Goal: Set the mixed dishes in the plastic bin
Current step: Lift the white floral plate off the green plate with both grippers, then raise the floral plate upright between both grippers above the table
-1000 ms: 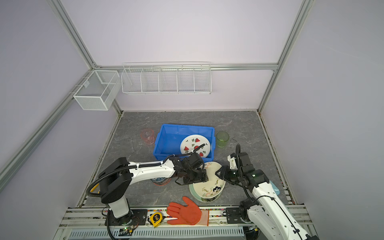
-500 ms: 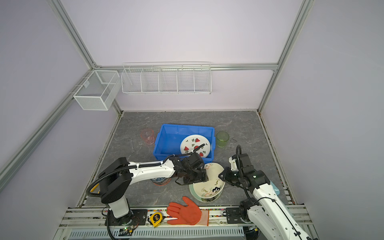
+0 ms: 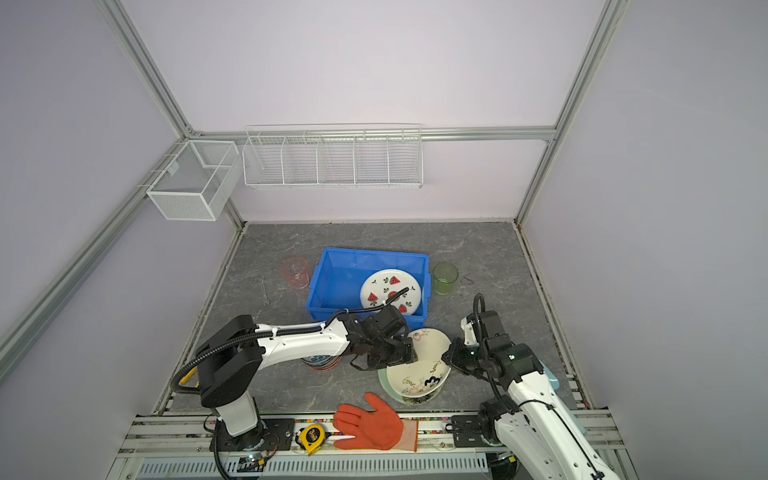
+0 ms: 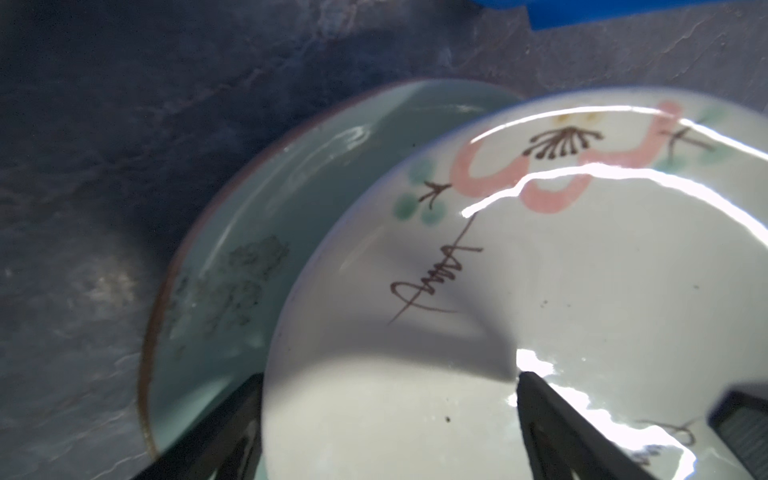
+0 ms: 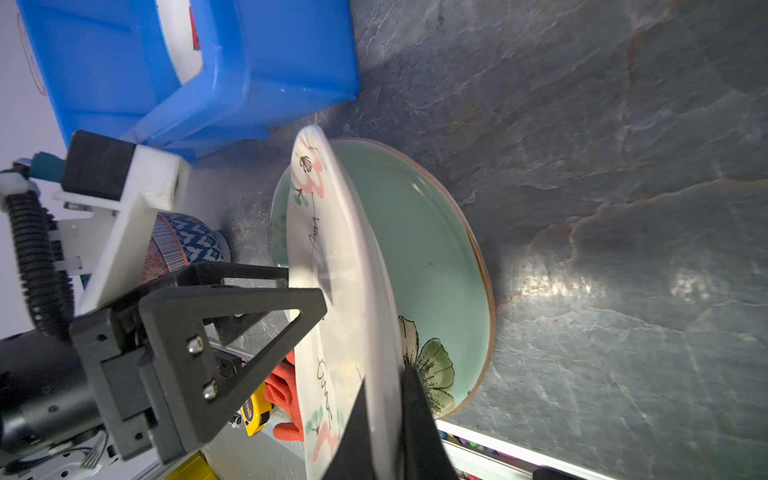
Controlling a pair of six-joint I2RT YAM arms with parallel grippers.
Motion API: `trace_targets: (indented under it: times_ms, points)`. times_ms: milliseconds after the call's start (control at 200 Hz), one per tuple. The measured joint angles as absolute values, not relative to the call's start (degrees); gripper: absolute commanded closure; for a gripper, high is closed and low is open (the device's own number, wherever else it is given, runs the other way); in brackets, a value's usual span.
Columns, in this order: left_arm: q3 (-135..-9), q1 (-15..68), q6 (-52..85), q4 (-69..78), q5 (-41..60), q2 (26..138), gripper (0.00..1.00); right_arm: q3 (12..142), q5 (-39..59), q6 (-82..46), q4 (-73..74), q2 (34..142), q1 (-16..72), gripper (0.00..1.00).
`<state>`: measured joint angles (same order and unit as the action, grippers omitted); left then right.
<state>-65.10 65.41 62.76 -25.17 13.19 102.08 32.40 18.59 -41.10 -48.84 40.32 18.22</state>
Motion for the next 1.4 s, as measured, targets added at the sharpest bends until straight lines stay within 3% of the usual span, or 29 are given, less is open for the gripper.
trace_targets:
  times_ms: [430, 1095, 1400]
  points:
    - [-61.4, 65.2, 64.1, -23.6, 13.4, 93.8, 0.03, 37.1, 19.4, -40.2, -52.8, 39.3, 18.3, 0.94]
    - [-52.1, 56.9, 64.8, -15.9, 18.9, 74.3, 0.02, 46.3, 22.5, -39.2, -56.4, 39.3, 18.6, 0.93]
    - [-48.3, 44.9, 64.1, -11.7, 28.1, 64.6, 0.02, 50.2, 24.9, -39.3, -55.8, 41.7, 18.6, 0.94]
